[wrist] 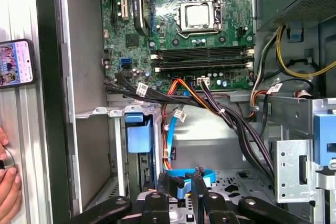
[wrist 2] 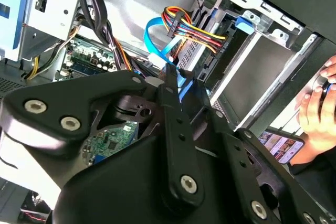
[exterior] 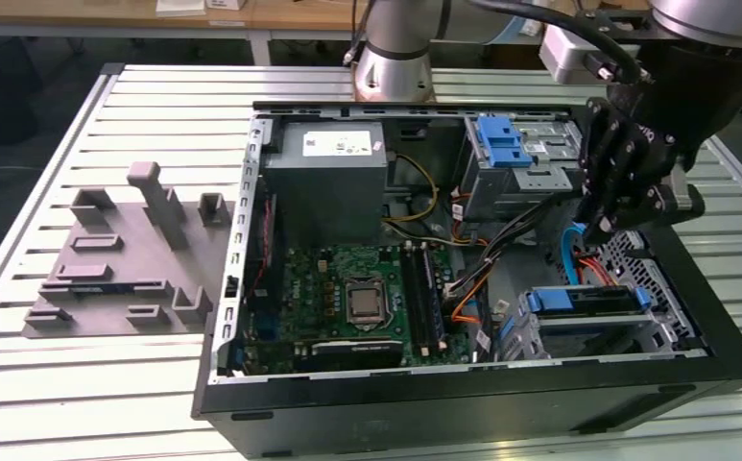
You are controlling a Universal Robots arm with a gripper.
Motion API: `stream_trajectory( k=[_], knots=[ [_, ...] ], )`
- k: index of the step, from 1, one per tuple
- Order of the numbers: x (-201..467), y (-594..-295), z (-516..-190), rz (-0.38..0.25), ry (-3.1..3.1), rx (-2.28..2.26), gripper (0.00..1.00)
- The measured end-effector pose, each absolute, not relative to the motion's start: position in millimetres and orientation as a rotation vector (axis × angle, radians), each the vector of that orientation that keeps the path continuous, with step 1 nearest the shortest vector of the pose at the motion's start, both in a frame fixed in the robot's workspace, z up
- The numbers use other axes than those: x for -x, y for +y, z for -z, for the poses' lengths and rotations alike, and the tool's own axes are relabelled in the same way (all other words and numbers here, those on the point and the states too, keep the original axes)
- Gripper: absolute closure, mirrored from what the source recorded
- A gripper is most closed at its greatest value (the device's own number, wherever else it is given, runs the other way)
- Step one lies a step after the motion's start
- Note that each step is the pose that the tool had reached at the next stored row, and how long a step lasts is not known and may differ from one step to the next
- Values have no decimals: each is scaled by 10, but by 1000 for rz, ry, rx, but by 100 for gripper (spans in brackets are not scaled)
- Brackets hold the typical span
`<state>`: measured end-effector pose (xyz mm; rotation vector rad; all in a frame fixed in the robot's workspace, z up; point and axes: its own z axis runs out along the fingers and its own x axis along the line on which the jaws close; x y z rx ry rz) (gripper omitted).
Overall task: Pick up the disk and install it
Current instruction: 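Insert the second disk wire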
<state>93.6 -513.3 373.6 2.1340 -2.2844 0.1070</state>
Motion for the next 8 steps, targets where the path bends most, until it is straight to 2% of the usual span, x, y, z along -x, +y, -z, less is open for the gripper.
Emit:
stream_trajectory(
  k=[8],
  knots=[
    [-937,-5133,-3658,-109,-2283,-2133,70]
  ],
)
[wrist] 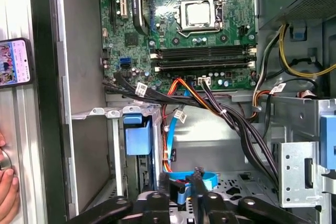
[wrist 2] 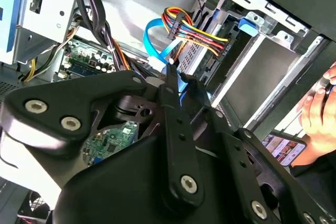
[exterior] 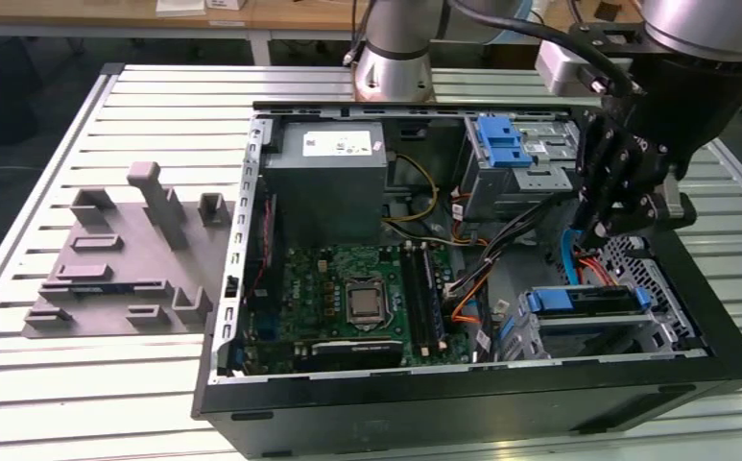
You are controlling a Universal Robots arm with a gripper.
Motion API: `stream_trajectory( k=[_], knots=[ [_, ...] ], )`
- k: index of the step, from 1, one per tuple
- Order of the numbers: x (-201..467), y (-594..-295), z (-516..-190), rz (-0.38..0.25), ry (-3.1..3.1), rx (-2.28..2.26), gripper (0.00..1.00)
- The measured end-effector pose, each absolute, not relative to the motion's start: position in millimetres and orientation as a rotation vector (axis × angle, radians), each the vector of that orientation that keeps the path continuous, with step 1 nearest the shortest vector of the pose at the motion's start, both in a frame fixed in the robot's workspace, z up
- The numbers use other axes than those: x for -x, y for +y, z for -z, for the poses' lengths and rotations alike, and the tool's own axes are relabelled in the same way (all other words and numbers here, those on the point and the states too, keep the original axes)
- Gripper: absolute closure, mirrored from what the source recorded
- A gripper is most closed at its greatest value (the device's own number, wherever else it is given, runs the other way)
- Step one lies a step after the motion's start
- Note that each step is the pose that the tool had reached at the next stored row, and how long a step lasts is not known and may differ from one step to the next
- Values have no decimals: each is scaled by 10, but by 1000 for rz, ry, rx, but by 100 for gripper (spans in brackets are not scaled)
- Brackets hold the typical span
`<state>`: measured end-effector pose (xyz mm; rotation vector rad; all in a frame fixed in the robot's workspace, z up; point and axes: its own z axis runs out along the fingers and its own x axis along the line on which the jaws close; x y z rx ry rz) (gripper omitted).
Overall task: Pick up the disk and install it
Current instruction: 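Insert the second disk wire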
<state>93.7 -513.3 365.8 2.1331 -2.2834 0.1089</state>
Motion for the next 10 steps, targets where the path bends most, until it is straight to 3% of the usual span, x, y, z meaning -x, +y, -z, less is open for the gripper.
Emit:
stream_trajectory(
  k=[1,10],
  knots=[
    [-937,-5133,-3650,-109,-2283,-2133,77],
    [-938,-5133,-3604,-119,-2278,-2129,79]
  ],
)
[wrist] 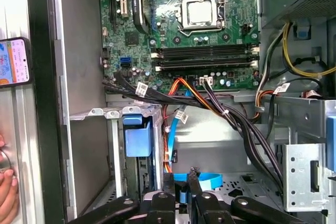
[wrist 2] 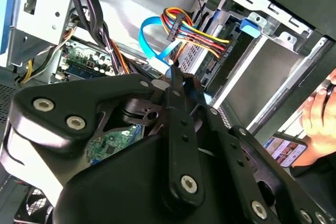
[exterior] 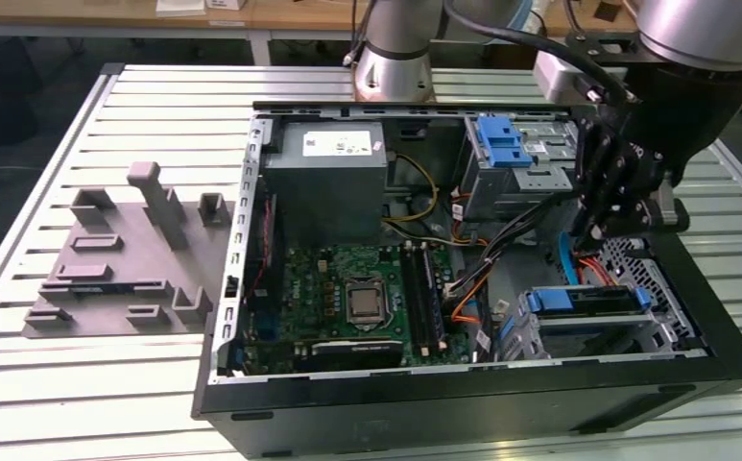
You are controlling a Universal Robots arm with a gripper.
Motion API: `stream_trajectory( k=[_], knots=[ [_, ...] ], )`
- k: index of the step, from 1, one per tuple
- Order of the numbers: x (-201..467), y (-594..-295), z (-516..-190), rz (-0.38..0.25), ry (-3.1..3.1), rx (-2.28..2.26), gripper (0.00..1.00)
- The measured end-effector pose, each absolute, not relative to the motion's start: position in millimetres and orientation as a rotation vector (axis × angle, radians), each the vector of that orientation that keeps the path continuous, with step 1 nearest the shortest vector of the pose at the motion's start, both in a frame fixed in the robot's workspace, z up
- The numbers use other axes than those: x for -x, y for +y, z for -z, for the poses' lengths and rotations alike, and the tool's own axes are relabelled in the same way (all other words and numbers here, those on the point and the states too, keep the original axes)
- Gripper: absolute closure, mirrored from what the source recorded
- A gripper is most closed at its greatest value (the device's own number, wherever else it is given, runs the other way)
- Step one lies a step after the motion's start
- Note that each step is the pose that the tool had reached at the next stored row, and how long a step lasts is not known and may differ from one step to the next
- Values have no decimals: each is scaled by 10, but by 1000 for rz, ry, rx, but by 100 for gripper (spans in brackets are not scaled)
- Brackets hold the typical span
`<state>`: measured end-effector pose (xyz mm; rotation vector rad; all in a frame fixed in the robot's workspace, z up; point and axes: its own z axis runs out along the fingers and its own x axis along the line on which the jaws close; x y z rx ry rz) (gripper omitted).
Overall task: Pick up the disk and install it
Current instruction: 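Insert the second disk wire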
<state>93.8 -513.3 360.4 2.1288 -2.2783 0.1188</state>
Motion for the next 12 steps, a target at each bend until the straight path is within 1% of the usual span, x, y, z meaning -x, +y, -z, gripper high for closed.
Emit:
stream_trajectory(
  k=[3,5,6,11,12],
  knots=[
    [-938,-5133,-3602,-134,-2271,-2122,78],
    [-938,-5134,-3601,-160,-2257,-2111,78],
    [-938,-5133,-3599,-172,-2251,-2105,71],
    [-937,-5134,-3583,-214,-2230,-2086,71],
    [-937,-5134,-3579,-218,-2227,-2085,73]
  ],
)
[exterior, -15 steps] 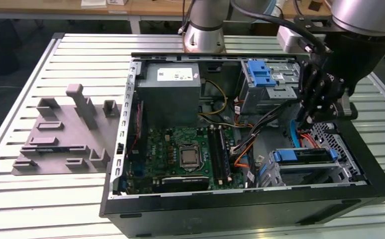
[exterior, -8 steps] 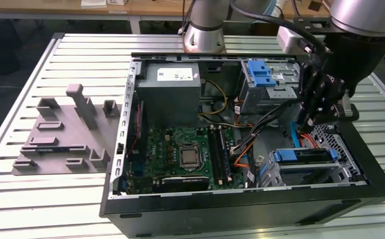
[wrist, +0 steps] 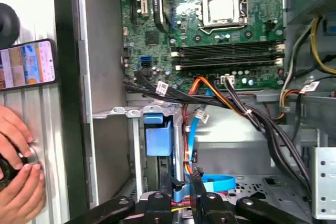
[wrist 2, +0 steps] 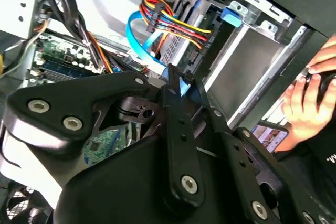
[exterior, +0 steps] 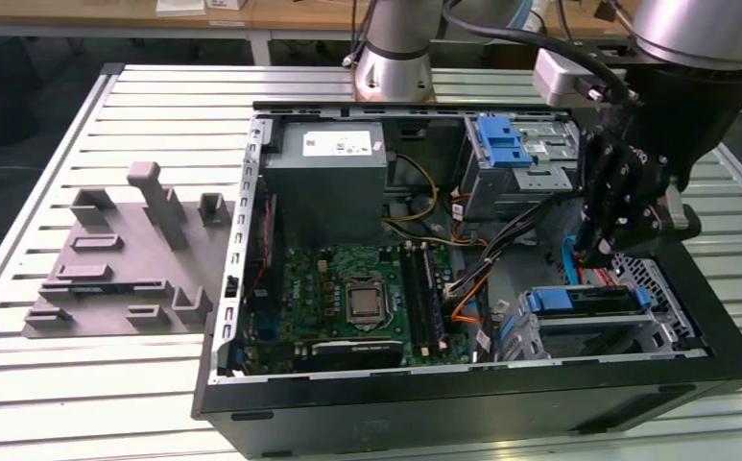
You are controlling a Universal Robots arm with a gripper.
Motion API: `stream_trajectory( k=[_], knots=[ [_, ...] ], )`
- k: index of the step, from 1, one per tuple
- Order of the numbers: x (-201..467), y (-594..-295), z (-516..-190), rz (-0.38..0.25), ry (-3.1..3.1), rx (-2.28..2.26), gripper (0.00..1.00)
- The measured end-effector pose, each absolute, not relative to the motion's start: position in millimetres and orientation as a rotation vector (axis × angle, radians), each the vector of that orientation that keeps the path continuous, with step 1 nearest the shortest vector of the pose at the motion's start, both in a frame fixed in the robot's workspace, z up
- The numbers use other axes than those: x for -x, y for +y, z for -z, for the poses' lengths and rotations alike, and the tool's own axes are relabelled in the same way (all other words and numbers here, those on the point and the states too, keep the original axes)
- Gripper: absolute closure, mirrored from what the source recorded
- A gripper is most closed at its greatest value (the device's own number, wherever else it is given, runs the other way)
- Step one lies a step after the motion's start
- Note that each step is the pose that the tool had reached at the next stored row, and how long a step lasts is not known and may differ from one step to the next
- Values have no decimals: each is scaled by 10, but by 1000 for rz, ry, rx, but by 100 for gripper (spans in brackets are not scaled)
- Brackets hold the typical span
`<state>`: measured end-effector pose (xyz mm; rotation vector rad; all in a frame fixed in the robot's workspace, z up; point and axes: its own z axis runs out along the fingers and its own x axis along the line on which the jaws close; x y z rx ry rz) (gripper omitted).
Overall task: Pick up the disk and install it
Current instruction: 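Insert the second disk wire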
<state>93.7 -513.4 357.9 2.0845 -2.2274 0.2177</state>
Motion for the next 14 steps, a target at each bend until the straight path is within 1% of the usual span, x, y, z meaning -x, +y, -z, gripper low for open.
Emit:
stream_trajectory(
  k=[1,2,3,6,11,14],
  knots=[
    [-937,-5133,-3575,-219,-2227,-2084,73],
    [-938,-5133,-3569,-219,-2227,-2084,80],
    [-938,-5134,-3563,-218,-2227,-2085,84],
    [-938,-5137,-3548,-197,-2239,-2094,84],
    [-940,-5170,-3536,-113,-2281,-2131,84],
    [-940,-5229,-3513,-107,-2287,-2136,84]
  ],
)
